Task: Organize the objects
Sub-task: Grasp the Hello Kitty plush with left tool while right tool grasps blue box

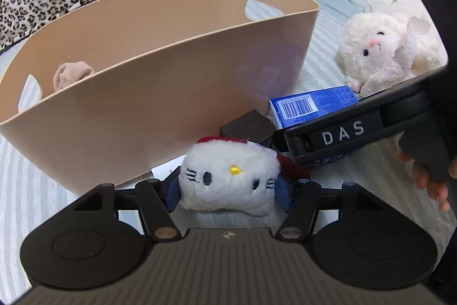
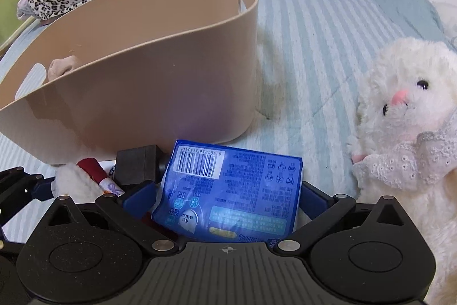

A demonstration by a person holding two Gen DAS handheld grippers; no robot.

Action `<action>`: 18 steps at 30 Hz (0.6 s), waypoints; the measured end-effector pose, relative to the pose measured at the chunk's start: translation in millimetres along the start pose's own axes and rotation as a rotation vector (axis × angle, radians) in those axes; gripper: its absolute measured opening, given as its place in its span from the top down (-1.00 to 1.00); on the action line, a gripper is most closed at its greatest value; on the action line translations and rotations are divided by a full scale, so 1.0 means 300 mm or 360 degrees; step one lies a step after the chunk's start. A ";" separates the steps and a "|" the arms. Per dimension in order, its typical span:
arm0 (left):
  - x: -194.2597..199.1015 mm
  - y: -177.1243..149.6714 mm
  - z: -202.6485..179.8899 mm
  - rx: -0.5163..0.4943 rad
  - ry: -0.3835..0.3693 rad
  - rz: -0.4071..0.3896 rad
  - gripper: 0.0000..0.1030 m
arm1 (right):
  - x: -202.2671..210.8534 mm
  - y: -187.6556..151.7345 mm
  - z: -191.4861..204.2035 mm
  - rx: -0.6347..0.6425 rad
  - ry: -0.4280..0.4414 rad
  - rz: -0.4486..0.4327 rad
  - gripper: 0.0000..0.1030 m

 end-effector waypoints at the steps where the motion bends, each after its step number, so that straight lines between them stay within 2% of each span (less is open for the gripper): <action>1: 0.001 -0.003 0.002 0.0006 -0.0002 0.0000 -0.21 | -0.001 -0.001 -0.004 -0.0015 0.0015 0.0007 -0.99; 2: 0.000 -0.003 -0.003 0.0013 -0.0003 0.0000 -0.20 | 0.000 -0.004 -0.007 -0.0035 0.0039 0.0008 -0.98; 4: 0.006 -0.007 0.002 0.0027 -0.0007 0.0006 -0.19 | 0.009 -0.015 -0.010 -0.0067 0.0064 -0.0006 -0.77; 8: 0.026 -0.020 0.013 0.0027 0.0003 0.0002 -0.18 | 0.039 -0.033 -0.004 -0.0045 0.0058 -0.0045 -0.50; 10: 0.039 -0.030 0.025 0.0029 0.0009 -0.0003 -0.18 | 0.060 -0.040 -0.011 -0.0076 0.0065 -0.0076 -0.29; 14: 0.069 -0.050 0.049 0.0057 0.0011 -0.0012 -0.17 | 0.084 -0.051 -0.027 -0.0126 0.0097 -0.0101 -0.15; 16: 0.086 -0.057 0.062 0.0073 0.0013 -0.0021 -0.17 | 0.099 -0.059 -0.023 -0.0124 0.0096 -0.0132 0.08; 18: 0.103 -0.061 0.075 0.0089 0.0017 -0.0030 -0.17 | 0.122 -0.065 -0.016 -0.0116 0.0106 -0.0170 0.10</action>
Point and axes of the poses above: each gripper's, at about its wrist camera, not at the fingertips, and x roughly against the way its jaws point, z to its left, y to its top, the point moved 6 cm from there along -x, roughly the way its jaws point, and after that the axes turned 6 degrees about y, right-handed, at the moved point
